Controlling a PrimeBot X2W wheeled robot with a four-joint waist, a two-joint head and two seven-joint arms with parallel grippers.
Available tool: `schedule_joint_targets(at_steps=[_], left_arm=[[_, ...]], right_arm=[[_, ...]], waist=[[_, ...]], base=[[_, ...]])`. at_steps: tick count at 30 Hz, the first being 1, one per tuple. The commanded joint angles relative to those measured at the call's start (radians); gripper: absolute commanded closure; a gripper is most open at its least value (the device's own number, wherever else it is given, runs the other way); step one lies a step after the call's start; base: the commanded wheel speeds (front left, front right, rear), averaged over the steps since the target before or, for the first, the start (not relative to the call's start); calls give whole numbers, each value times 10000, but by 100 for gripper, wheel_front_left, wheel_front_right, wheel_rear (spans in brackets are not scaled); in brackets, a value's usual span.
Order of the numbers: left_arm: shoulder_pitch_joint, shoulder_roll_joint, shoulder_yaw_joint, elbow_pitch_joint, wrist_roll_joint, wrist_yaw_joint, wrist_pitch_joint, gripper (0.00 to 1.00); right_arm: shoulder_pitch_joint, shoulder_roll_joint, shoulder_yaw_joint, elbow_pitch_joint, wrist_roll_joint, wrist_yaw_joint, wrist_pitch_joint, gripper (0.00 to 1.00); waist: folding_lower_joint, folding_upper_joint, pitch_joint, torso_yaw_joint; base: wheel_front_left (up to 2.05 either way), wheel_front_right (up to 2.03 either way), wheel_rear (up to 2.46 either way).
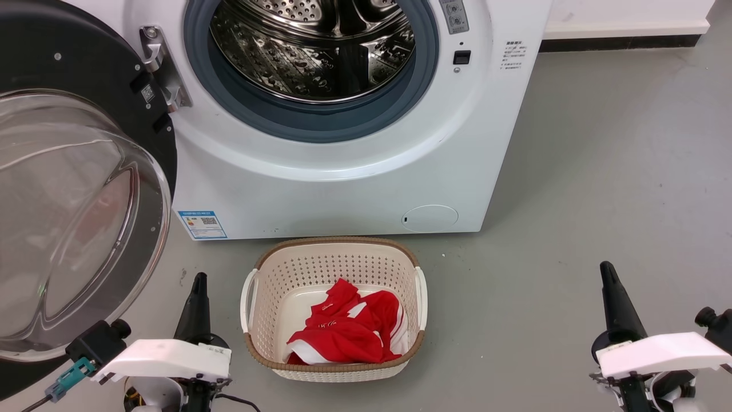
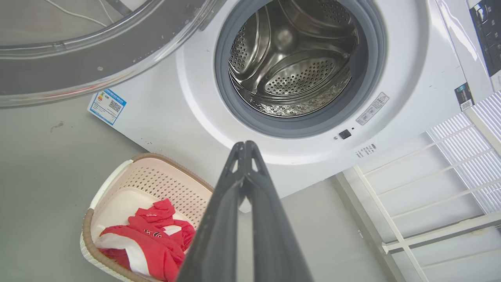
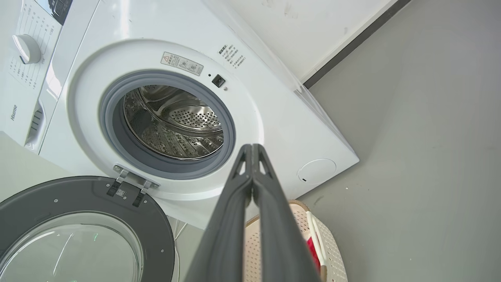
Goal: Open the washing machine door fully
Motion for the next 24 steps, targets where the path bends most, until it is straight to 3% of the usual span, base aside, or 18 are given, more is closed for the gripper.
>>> schedule_joint_targets(at_steps=[1,24], left_arm=[[-197,15,34,-91,-272,-73,59,100],[-247,9,234,52,-2941,-198,740,100]], right_arm=[[-217,-84,-29,-76,305,-1,52,100],[-331,-102,-192,135,3057,-2,708,100]], waist=[[0,-1,-8,2],[0,-1,-188,36]], base=[[0,0,0],[0,0,0]])
